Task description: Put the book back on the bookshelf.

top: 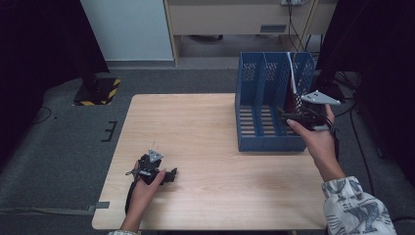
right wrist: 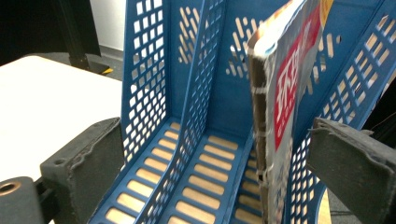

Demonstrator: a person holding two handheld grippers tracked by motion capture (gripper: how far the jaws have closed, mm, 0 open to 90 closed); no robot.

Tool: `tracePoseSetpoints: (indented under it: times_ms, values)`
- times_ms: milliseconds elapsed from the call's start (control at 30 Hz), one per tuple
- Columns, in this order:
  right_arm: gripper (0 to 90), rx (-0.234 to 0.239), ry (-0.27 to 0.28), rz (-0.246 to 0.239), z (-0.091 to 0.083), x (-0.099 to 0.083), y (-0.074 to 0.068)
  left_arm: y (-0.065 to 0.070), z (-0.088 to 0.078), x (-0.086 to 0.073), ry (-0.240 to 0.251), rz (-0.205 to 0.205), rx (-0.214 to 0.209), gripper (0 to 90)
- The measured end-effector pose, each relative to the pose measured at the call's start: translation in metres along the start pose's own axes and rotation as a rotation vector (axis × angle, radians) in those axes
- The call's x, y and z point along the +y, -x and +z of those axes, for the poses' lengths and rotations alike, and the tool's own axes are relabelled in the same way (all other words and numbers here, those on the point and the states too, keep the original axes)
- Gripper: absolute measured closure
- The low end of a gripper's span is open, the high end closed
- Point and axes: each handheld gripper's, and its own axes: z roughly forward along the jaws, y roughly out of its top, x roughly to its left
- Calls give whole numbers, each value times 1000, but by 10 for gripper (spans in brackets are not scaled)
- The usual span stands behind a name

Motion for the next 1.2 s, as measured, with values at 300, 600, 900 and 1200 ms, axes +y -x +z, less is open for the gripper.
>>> tracePoseSetpoints:
  times_ms: [300, 600, 900, 1200]
  values:
    - [39, 25, -28, 26, -8, -23, -6, 0, 0, 0, 0, -1, 1, 0]
    - [36, 64, -52, 36, -16, -44, -20, 0, 0, 0, 1, -1, 1, 0]
    - [39, 112, -88, 34, -23, -68, -37, 0, 0, 0, 0, -1, 1, 0]
    - [41, 155, -123, 26, -22, -91, -55, 0, 0, 0, 0, -2, 2, 0]
